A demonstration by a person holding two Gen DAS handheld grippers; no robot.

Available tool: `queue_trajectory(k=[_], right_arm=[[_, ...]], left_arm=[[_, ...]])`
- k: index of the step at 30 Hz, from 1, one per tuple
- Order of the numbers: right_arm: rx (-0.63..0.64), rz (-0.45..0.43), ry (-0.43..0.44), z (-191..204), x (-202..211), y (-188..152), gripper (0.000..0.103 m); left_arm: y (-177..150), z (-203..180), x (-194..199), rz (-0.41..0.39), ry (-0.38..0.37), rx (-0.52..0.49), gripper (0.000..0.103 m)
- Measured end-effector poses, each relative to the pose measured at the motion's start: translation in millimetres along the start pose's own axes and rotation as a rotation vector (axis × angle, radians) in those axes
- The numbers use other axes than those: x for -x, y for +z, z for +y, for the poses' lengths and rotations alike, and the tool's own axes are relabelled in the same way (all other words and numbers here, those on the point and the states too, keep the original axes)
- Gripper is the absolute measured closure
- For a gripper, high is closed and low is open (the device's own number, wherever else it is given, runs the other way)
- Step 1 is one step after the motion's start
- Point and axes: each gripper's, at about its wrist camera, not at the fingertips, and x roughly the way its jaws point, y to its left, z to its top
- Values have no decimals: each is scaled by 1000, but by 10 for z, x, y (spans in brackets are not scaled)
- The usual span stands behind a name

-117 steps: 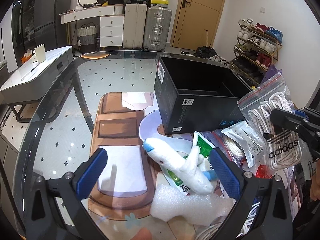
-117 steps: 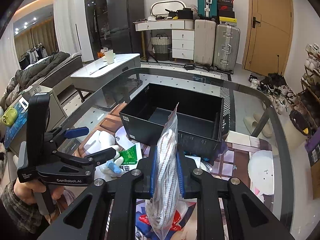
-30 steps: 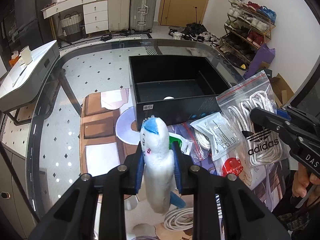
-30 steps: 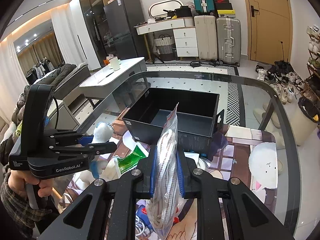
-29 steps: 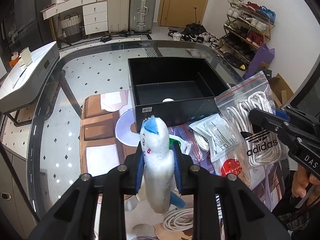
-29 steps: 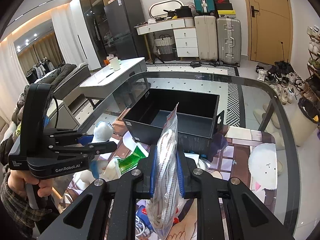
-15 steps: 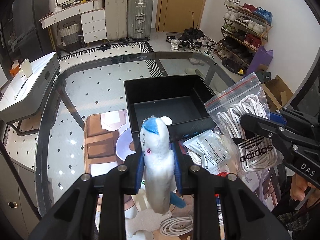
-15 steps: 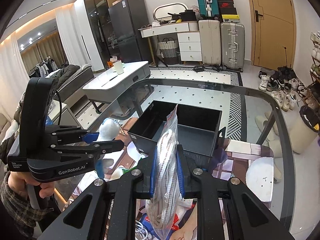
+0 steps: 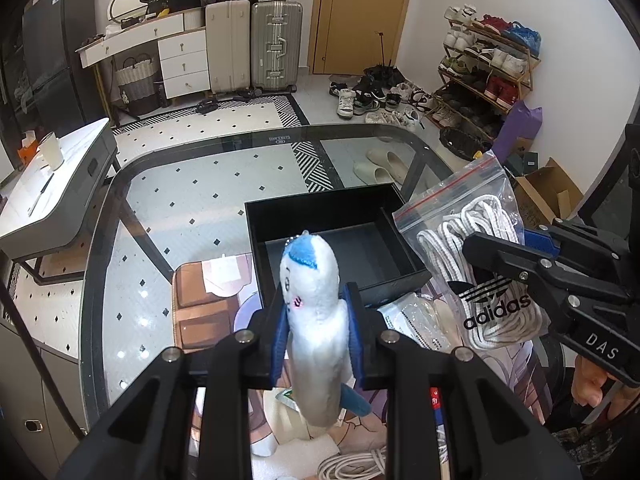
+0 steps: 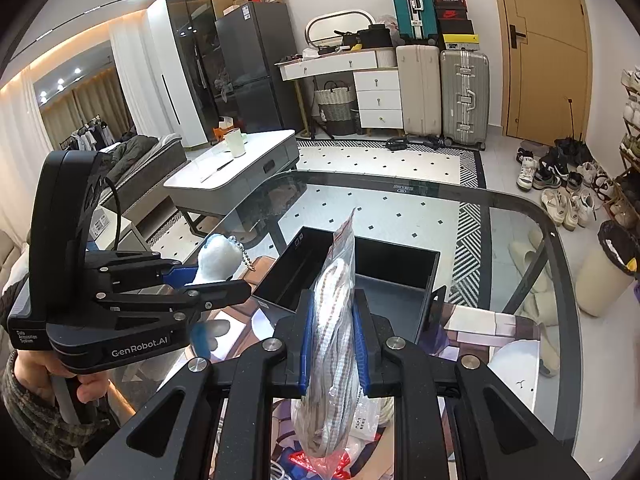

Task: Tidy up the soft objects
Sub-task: 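Carry the plush in the left gripper and the adidas bag in the right gripper toward the black box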

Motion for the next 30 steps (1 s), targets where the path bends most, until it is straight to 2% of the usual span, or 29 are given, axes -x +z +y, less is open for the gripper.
queue_trajectory(k=[17,30], right_arm=[[-36,13,-3,-178,-189,220,86],[-46,35,9,-234,-551,469,86]], left_arm=[[348,26,-187,-6,-8,-14,79],[544,75,-511,20,-19,-14,79]])
